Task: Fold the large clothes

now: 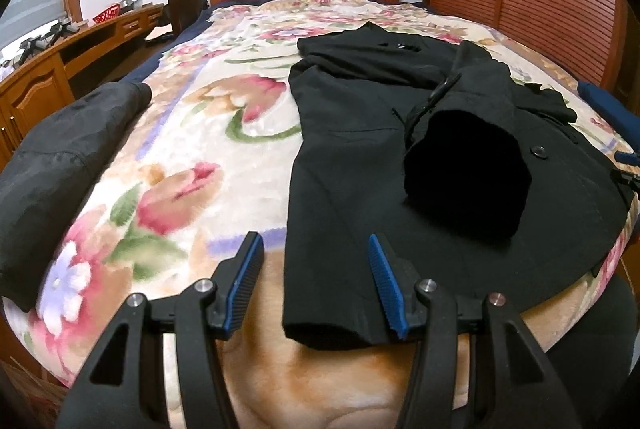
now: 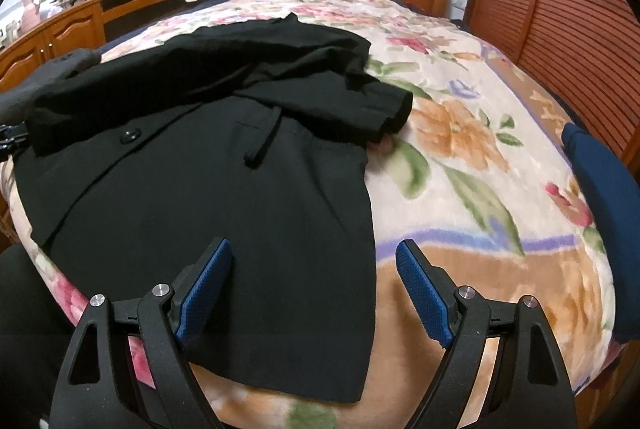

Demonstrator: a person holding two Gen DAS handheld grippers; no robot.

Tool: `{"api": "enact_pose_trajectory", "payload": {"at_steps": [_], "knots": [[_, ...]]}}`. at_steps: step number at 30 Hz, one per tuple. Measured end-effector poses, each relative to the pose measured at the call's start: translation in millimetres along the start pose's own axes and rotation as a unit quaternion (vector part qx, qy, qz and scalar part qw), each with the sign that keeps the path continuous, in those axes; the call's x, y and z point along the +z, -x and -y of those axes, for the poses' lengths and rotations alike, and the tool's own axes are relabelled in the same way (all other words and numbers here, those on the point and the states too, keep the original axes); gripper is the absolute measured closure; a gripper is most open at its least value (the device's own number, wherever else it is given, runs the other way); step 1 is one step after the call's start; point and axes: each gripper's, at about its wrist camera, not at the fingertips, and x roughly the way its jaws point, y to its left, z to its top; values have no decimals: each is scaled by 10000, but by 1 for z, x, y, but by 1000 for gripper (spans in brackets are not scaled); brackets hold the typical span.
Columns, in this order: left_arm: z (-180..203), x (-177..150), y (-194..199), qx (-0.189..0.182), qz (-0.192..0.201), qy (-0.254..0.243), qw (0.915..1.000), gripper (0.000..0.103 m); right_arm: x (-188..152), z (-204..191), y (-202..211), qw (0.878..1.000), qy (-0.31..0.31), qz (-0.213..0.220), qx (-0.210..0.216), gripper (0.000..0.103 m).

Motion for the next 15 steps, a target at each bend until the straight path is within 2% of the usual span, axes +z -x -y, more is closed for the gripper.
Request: {"api": "enact_pose_trajectory", "payload": {"at_steps": [6,15], "knots": [[0,-5,-3,2,6,-6,10000,49,-7,2,-3,9999,-50,-79,70,17],[-6,-9,2,-205,-3,113,9997,49,-17,3,2,9995,-104,-164,237,17]]}}
